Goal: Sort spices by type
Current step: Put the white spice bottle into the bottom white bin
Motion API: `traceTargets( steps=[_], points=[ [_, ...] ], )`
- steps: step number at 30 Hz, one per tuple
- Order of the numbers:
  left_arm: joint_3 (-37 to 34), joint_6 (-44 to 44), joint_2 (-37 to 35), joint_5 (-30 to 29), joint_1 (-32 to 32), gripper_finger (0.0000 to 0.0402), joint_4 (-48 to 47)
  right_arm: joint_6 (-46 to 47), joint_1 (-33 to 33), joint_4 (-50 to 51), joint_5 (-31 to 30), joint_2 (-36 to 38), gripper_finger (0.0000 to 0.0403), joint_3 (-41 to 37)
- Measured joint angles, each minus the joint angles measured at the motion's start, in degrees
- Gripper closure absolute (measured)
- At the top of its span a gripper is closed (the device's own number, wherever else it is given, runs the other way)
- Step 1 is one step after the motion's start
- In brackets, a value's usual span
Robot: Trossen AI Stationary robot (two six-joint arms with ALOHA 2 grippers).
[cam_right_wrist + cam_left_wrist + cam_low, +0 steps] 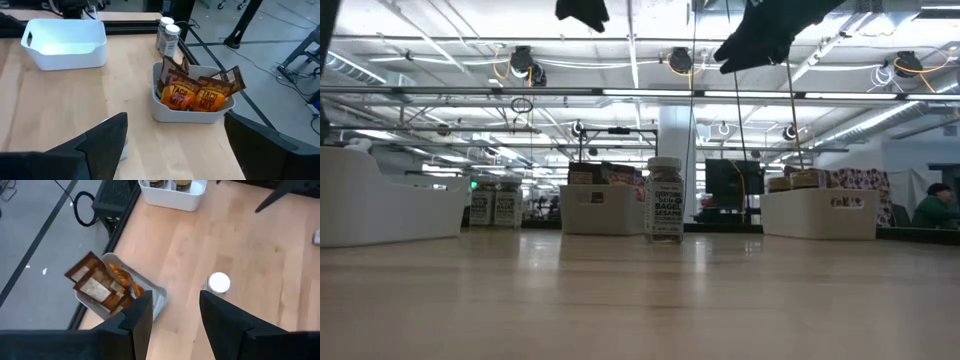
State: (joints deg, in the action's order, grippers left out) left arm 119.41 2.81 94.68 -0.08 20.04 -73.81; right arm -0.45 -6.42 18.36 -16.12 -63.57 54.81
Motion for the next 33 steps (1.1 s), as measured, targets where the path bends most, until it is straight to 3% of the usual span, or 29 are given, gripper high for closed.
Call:
traceTargets(
  steps=[6, 10, 16, 21, 27, 33],
  points=[
    [-19.68, -1.76, -10.57, -0.92, -2.37, 0.0235, 10.33, 3.71, 1.26, 0.29, 0.00, -0.04, 0.0086, 0.00],
    [-35.06, -1.26, -17.23, 4.75, -3.40, 0.0235, 23.16, 5.96, 2.50, 1.36, -0.01, -0.04, 0.0086, 0.00],
    [-52.28, -0.78, -20.28, 4.36, -3.93, 0.0235, 35.55, 8.30, 4.15, 5.98, -0.10, -0.04, 0.0086, 0.00],
    [-54.43, -3.73, -20.41, -7.68, 1.70, 0.0235, 33.08, 12.99, 5.03, 8.35, -0.11, -0.04, 0.0086, 0.00],
    [-54.09, -5.56, -20.40, -5.41, 15.31, 0.0235, 24.46, 15.70, 5.58, 10.68, -0.02, -0.04, 0.0086, 0.00],
    [-52.80, 11.18, -18.01, 0.44, 27.37, 0.0235, 22.06, 13.31, 5.36, 10.94, -0.20, -0.04, 0.0086, 0.00]
  ],
)
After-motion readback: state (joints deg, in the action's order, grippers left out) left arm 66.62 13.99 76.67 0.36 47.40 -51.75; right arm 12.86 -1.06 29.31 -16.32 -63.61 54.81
